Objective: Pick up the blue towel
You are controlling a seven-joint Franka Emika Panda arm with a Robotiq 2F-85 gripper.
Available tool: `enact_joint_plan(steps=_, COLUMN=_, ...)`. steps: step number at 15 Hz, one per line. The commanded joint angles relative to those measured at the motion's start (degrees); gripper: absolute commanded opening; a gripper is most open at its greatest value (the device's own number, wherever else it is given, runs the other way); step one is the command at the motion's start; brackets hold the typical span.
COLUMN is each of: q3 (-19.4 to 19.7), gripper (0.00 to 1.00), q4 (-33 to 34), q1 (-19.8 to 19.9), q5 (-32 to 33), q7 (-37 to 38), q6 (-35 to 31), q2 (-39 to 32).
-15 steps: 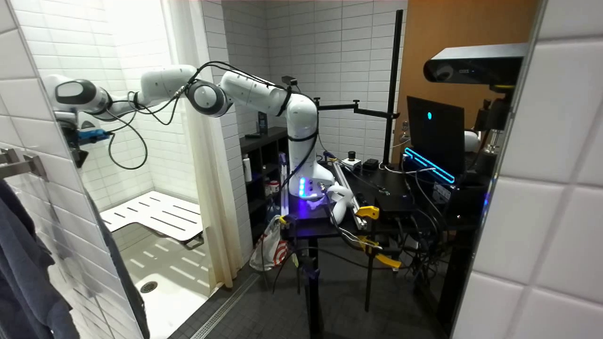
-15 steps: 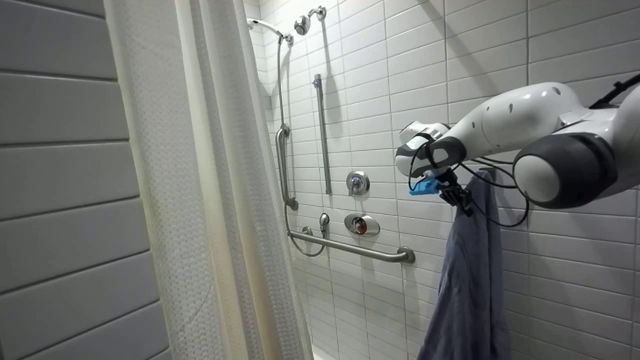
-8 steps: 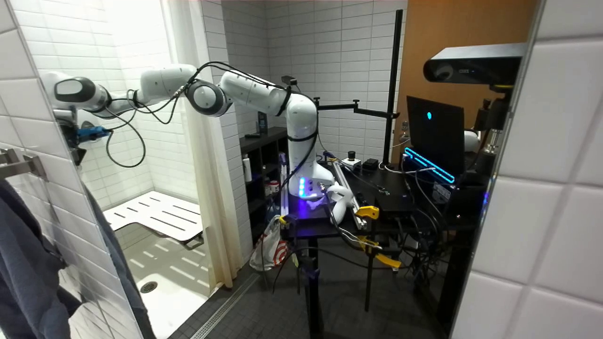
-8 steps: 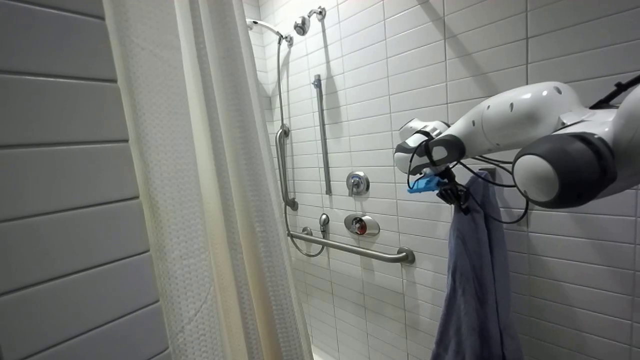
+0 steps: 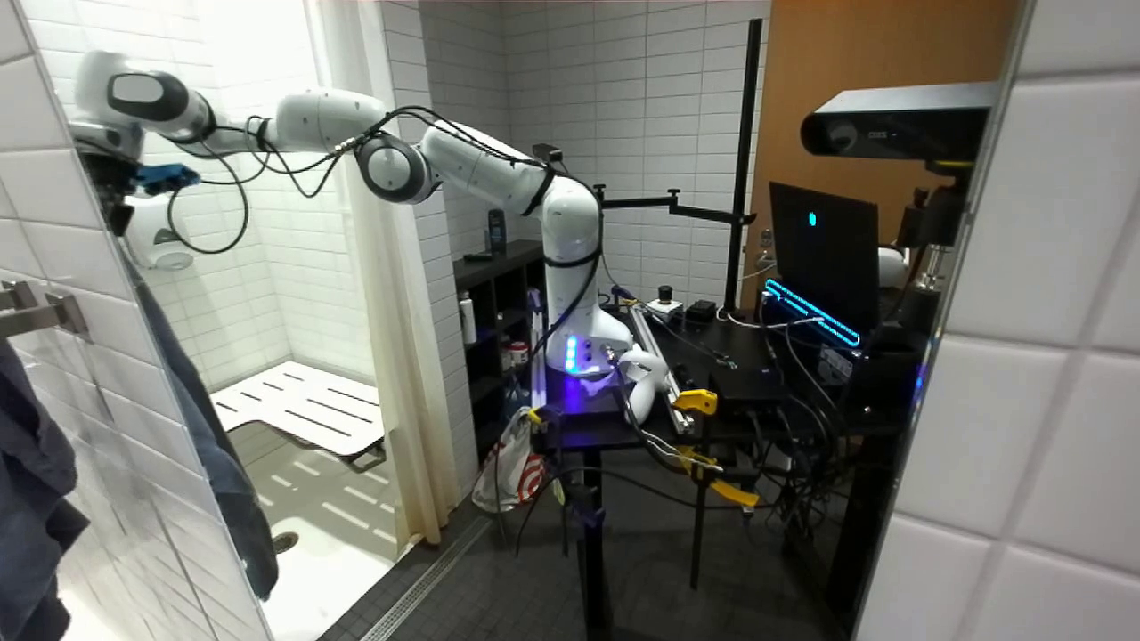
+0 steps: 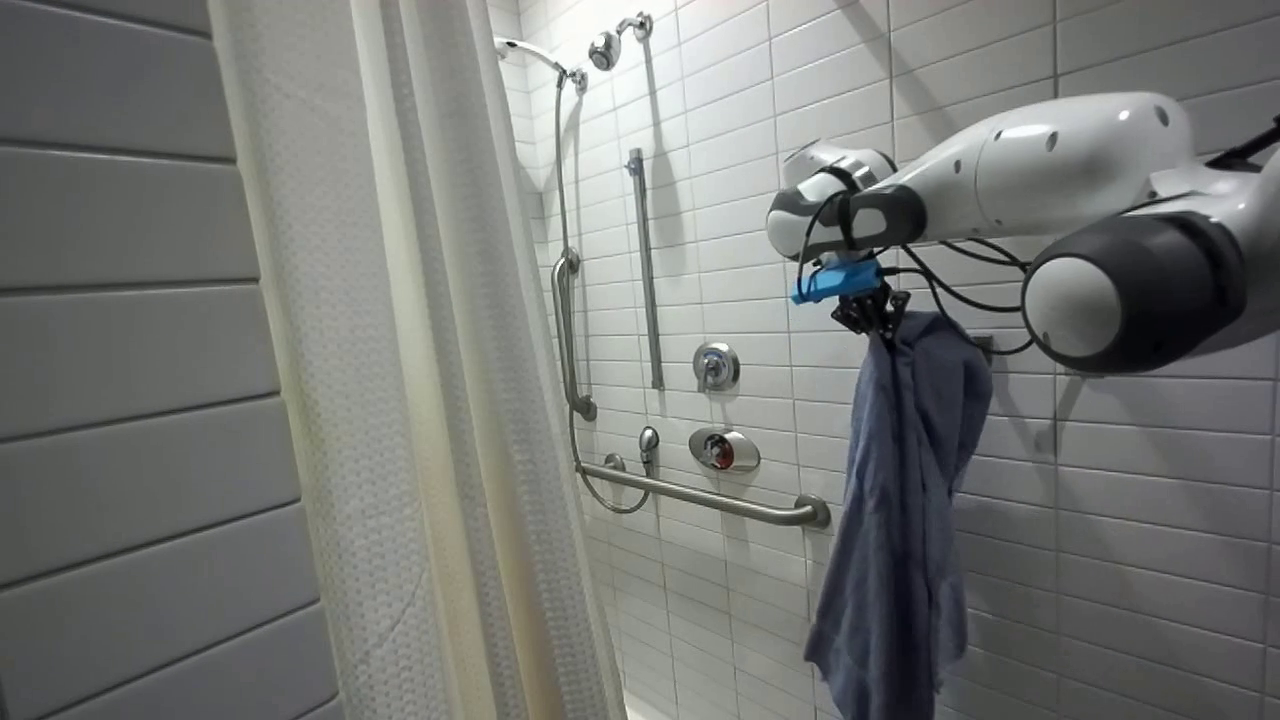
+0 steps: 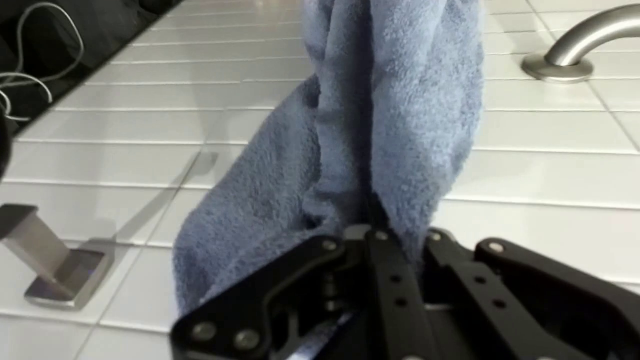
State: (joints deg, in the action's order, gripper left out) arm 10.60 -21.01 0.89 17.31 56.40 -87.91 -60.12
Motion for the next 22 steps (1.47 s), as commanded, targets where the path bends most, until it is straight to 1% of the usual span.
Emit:
enact_joint_plan(steps=1, q3=0.1, gripper=0.01, q4=0.8, q1=-0.7, q5=-2.0, q7=-7.5, q6=1.7, q2=5.4)
enact_joint_plan(steps=6, q3=-0.1, gripper=0.01, q4=1.0, q1=0.1, q5=-3.5, q7=-17.3, q6=4.8, q2=13.4)
enact_joint_plan(steps=9, q3=-0.3, gripper=0.01, q4=1.0, q1=0.0, q5=-3.7, q7=-26.4, q6=9.4, q2=18.7)
enact_joint_plan(steps=11, q3=-0.8, gripper=0.01, q4=0.5, q1=-1.0, q5=-4.1, q7=-33.0, q6=13.5, q2=21.6)
enact_joint_plan(steps=13, q3=-1.4, gripper=0.01, q4=-0.1, q1=-2.4, q5=-4.5, q7=-37.1, q6=18.3, q2=23.8)
enact_joint_plan(steps=18, q3=-4.9, gripper=0.01, q4=-1.3, q1=-6.6, q5=-7.4, q7=-42.3, q6=26.6, q2=24.9)
enact_joint_plan(steps=20, q3=-6.8, gripper=0.01, q4=-1.5, q1=-6.6, q5=-9.9, q7=-43.2, q6=29.6, q2=24.0)
enact_joint_plan(steps=21, q3=-7.8, gripper=0.01, q4=-6.3, q1=-6.2, q5=-11.6, q7=-42.8, q6=29.1, q2=26.0)
enact_joint_plan(steps=22, q3=-8.5, gripper=0.01, q4=-6.6, q1=-5.6, q5=-13.0, q7=-42.0, q6=30.4, q2=25.7)
